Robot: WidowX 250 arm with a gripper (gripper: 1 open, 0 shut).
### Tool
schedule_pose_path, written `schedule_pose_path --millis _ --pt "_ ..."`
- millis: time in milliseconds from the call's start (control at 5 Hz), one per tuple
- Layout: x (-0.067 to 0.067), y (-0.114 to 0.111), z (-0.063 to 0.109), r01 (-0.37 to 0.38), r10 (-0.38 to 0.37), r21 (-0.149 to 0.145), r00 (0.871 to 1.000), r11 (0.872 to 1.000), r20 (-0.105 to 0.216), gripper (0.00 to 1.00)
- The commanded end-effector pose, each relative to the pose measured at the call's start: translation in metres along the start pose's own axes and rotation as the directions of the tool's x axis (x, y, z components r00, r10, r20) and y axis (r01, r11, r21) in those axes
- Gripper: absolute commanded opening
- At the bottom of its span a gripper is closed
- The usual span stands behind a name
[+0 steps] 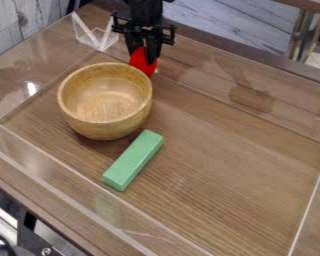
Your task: Move the red fruit to the left
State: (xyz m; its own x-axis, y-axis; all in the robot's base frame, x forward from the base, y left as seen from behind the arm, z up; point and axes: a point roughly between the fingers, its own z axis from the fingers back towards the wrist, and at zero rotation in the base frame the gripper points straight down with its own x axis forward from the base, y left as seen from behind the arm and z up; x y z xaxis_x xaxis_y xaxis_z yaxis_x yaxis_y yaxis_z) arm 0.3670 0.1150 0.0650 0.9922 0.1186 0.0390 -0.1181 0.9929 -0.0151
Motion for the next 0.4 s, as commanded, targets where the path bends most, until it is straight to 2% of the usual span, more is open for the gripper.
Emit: schedule_pose_path --millis 0,200 --pt "0.0056 0.0056 0.0304 -0.023 0.023 0.003 0.997 1.0 0.076 0.0" --pt "0.0087 0.0058 0.0339 0.011 -0.01 -0.009 0.997 1.0 0.074 0.0"
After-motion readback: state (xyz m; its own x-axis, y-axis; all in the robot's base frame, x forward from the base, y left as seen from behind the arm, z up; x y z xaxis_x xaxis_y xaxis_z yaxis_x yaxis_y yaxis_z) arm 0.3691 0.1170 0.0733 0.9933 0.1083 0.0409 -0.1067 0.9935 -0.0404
